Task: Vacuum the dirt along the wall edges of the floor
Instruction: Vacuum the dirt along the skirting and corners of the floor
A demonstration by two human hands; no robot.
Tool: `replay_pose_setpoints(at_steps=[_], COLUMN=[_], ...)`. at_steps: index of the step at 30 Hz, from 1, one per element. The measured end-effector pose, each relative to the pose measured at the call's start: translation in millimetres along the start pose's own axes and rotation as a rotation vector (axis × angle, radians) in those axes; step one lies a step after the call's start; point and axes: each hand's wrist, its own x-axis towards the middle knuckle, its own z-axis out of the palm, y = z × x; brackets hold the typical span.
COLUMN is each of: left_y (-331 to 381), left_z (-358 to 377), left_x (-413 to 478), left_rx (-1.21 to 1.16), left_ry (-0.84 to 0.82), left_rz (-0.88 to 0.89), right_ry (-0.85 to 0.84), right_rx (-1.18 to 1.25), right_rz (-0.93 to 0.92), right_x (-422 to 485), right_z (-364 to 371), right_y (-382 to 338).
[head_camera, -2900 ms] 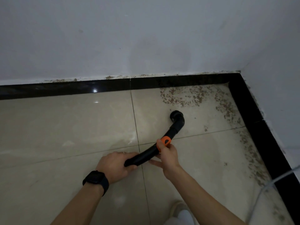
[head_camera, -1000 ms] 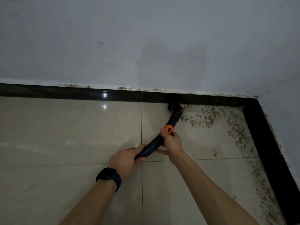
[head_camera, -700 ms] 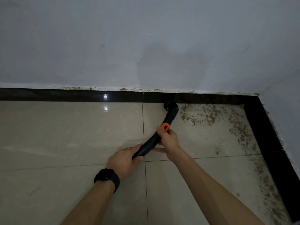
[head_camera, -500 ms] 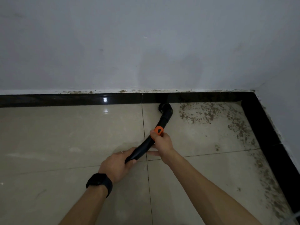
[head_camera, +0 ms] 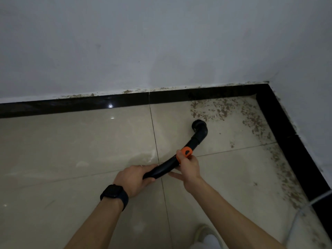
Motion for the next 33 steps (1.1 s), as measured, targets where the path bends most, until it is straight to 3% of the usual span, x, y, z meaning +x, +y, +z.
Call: replay_pose_setpoints(at_steps=[33], left_y=[35], left_z=[12], left_x=[53], left_rx=[-0.066], left_ry=[0.088], left_rz=[-0.049], right_ry=[-0.053], right_rx=[-0.161], right_rz=[-0.039], right_x=[56], right_z=[-12], right_y=[-57])
